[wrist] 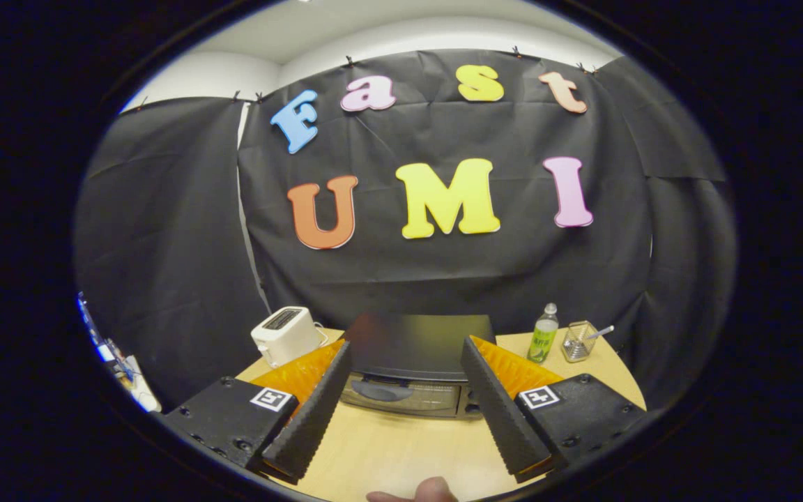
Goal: Open the toaster oven, put the food inside, and close the toaster oven door.
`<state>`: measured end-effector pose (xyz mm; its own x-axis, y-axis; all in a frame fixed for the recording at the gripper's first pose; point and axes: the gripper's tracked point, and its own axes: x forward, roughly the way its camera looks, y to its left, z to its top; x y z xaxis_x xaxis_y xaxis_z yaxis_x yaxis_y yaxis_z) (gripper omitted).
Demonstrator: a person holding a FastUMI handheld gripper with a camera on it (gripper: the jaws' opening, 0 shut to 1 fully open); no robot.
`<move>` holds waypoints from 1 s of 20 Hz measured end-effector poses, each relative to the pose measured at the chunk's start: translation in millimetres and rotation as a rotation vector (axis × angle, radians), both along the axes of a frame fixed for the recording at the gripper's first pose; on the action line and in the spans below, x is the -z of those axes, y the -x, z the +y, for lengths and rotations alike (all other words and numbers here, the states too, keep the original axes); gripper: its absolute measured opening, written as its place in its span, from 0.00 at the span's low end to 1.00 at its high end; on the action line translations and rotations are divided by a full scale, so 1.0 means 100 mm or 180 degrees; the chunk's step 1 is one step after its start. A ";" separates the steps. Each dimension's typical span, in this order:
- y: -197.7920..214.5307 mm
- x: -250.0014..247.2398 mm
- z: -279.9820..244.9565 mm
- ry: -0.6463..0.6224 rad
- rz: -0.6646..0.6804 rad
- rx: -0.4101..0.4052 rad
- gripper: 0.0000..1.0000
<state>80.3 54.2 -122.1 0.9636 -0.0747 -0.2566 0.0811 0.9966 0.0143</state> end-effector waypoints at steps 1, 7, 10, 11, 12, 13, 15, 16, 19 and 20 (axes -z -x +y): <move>-0.10 0.14 0.03 0.0025 0.0066 0.0002 1.00; -0.70 0.96 0.23 0.0125 0.0455 -0.0024 1.00; -0.96 1.26 0.19 0.0089 0.0601 0.0097 1.00; -1.01 1.35 0.17 0.0077 0.0673 0.0145 1.00; -1.07 1.43 0.15 0.0058 0.0709 0.0177 1.00; -1.12 1.48 0.12 0.0050 0.0733 0.0217 1.00; -1.20 1.60 0.06 0.0042 0.0784 0.0293 1.00; -1.22 1.68 0.03 0.0026 0.0837 0.0332 1.00; -1.20 1.82 0.05 0.0060 0.0938 0.0398 1.00; -1.22 1.78 0.05 0.0043 0.0854 0.0424 1.00</move>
